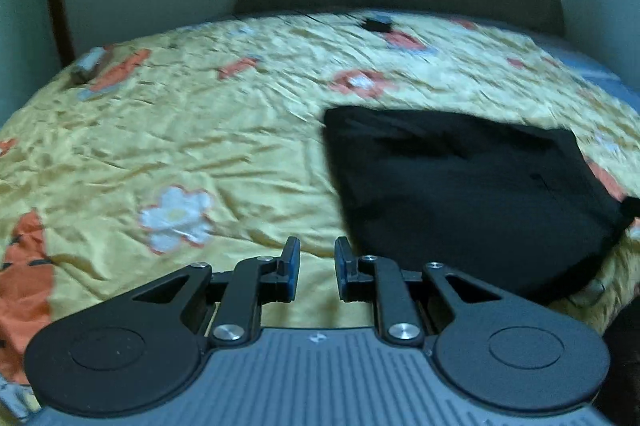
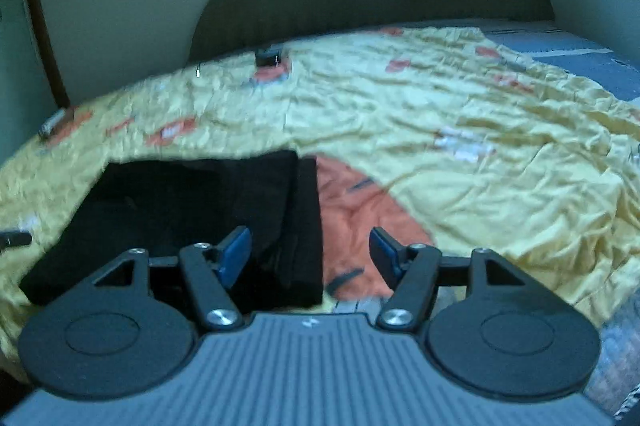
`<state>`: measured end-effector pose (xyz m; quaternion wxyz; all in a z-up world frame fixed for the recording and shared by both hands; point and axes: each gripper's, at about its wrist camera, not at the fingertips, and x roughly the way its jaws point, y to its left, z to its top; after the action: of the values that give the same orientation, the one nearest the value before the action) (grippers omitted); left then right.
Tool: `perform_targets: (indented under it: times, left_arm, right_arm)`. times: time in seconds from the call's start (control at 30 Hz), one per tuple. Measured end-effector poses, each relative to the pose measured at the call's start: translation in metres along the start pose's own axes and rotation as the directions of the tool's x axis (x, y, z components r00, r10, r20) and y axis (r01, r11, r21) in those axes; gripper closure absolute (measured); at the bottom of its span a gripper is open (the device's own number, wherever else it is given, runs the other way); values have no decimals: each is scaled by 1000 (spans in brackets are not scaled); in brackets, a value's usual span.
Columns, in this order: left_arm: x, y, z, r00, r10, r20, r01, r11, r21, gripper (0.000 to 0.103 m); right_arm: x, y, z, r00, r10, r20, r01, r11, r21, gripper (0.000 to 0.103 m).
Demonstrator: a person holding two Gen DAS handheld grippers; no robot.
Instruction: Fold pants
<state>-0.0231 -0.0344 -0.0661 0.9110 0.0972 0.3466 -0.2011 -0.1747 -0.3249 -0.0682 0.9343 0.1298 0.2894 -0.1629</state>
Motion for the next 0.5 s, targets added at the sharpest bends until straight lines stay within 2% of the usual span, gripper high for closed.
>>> perform_targets:
  times: [0.03, 0.1, 0.17, 0.23, 0.3, 0.4, 0.5]
  left_arm:
    - [5, -5, -3, 1000, 6, -12, -6, 1000, 24, 85]
    - [9, -11, -8, 999, 30, -33, -28, 998, 57, 85]
    - [3, -7, -7, 1000, -3, -15, 4, 999, 45, 85]
    - [1, 2, -1, 999, -53, -6, 53, 999, -2, 85]
    - [5, 11, 5, 995, -99, -17, 98, 993, -60, 85]
    - [12, 17, 8, 995, -93, -19, 91, 992, -90, 85]
    - [20, 12, 8, 999, -48, -25, 47, 998, -44, 85]
  right_arm:
    - [5, 2, -2, 1000, 1, -7, -1, 1000, -4, 40]
    - [13, 8, -5, 998, -58, -23, 57, 998, -38, 38]
    - [7, 4, -3, 1000, -4, -16, 4, 1000, 11, 38]
    - [1, -9, 6, 994, 109, 6, -109, 988, 108, 38]
    - [6, -17, 13, 990, 138, 14, -139, 979, 147, 38]
    - [26, -25, 14, 984, 176, -27, -169, 972, 164, 38]
    - [44, -28, 10, 983, 173, -65, -159, 970, 185, 38]
